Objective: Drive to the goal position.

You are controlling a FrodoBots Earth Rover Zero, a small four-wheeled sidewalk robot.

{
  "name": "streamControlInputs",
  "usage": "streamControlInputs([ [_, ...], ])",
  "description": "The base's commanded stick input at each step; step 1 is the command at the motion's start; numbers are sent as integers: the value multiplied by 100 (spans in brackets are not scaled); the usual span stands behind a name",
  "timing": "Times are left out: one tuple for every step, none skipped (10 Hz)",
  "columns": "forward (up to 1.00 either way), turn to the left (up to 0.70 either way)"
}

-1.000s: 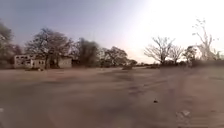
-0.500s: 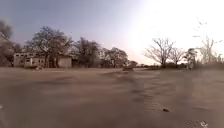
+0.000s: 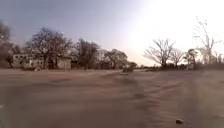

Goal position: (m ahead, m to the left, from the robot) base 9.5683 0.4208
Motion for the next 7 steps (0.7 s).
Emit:
streamControlInputs([
  [70, 0],
  [70, 0],
  [70, 0],
  [70, 0],
  [70, 0],
  [70, 0],
  [70, 0],
])
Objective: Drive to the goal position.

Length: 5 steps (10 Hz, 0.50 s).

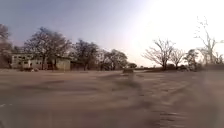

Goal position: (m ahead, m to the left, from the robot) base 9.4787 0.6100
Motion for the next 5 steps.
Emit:
streamControlInputs([
  [70, 0],
  [70, 0],
  [70, 0],
  [70, 0],
  [70, 0],
])
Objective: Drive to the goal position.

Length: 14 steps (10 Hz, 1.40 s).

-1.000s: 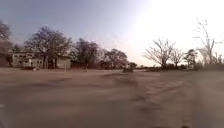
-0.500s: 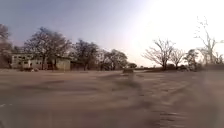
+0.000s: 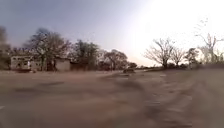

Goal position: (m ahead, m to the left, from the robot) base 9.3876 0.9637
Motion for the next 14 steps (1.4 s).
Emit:
streamControlInputs([
  [70, 0],
  [70, 0],
  [70, 0],
  [70, 0],
  [70, 0],
  [70, 0],
  [70, 0],
  [70, 0],
  [70, 0],
  [70, 0],
  [70, 0],
  [70, 0],
  [70, 0],
  [70, 0],
])
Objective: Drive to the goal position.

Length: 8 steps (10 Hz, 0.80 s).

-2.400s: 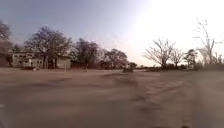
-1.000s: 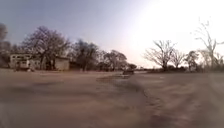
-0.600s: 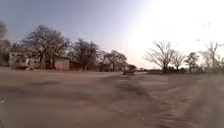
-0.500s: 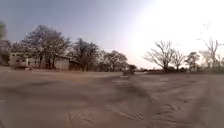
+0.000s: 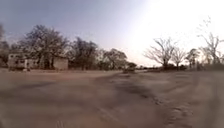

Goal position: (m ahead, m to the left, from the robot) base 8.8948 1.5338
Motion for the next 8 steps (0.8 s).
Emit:
streamControlInputs([
  [70, 0],
  [70, 0],
  [70, 0],
  [70, 0],
  [70, 0],
  [70, 0],
  [70, 0],
  [70, 0],
])
